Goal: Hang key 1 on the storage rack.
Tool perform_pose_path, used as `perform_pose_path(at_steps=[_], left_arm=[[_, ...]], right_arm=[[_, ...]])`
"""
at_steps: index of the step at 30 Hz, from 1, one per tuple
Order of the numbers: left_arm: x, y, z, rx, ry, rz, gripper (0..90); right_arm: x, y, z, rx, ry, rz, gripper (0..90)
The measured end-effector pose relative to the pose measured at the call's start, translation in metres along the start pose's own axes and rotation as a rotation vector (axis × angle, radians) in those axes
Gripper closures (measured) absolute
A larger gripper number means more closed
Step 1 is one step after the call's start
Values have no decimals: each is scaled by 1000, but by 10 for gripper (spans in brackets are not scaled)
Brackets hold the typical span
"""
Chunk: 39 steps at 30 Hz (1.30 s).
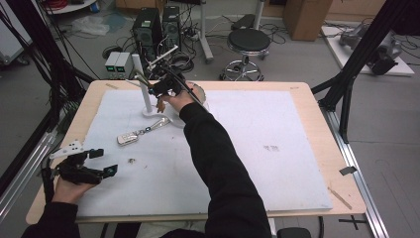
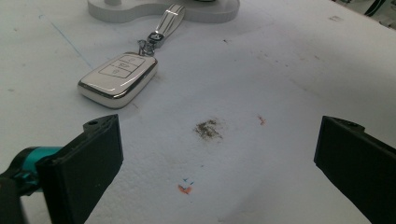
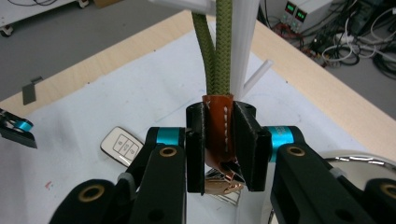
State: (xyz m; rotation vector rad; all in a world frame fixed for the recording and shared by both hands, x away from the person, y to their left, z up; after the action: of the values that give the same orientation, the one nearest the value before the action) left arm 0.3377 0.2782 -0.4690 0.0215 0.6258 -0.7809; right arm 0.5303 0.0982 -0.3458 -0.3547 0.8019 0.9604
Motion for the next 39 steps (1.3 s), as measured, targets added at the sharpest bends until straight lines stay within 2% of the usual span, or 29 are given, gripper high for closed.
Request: perform_pose_path(at_steps=[3, 7, 9, 11, 14, 15, 17, 21, 25, 26, 27, 29, 31, 34, 36, 39], left_arm=[[0, 0, 0, -3, -1, -1, 17], [0, 0, 0, -3, -2, -2, 17], [0, -1, 0, -2, -3, -4, 17], [-1, -1, 0, -1, -3, -3, 17], [-1, -1, 0, 0, -2, -3, 17], [0, -1, 0, 0, -2, -4, 17], [-1, -1, 0, 0, -5, -2, 17], [-1, -1, 1, -4, -9, -1, 17], [-1, -2, 0, -6, -10, 0, 17], [-2, -2, 0, -6, -9, 0, 17], [-2, -2, 0, -5, -9, 0, 17], [-1, -2, 0, -5, -7, 2, 17], [-1, -2, 0, -6, -5, 2, 17], [-1, -2, 0, -6, -2, 2, 17], [-1, -2, 0, -6, -3, 6, 17], [-2, -2, 0, -6, -10, 10, 17]], right_arm=[[7, -2, -4, 11, 33, -6, 732], [10, -1, -6, 40, 22, 10, 611], [9, -1, -8, 38, 24, 8, 557], [8, 0, -9, 34, 21, -4, 456], [4, 2, -13, 13, 30, 2, 250], [3, 1, -14, 8, 30, -14, 187], [1, -1, -16, -5, 31, -56, 131], [-7, -5, -25, -16, 38, -73, 97], [-19, -13, -36, 6, -5, -69, 87], [-20, -15, -39, 14, -3, -64, 27], [-22, -16, -42, 23, 5, -58, 6], [-27, -16, -49, 25, 4, -24, 6], [-32, -17, -54, 11, -29, -33, 6], [-39, -21, -63, 11, -25, -39, 6], [-44, -24, -67, 14, -52, -54, 5], [-52, -30, -74, 28, -60, -56, 5]])
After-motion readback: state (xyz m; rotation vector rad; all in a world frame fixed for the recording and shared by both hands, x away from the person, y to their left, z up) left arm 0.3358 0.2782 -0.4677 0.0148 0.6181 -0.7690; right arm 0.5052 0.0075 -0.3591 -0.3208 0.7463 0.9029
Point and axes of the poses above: each handheld gripper's, and its own axes: x roughly forward along the jaws, z roughly out of its top, y roughly to its left, the point moved 8 cm from there along x, roughly forward along the jaws, and after that the axes turned 6 degrees about y, right-handed, at the moved point
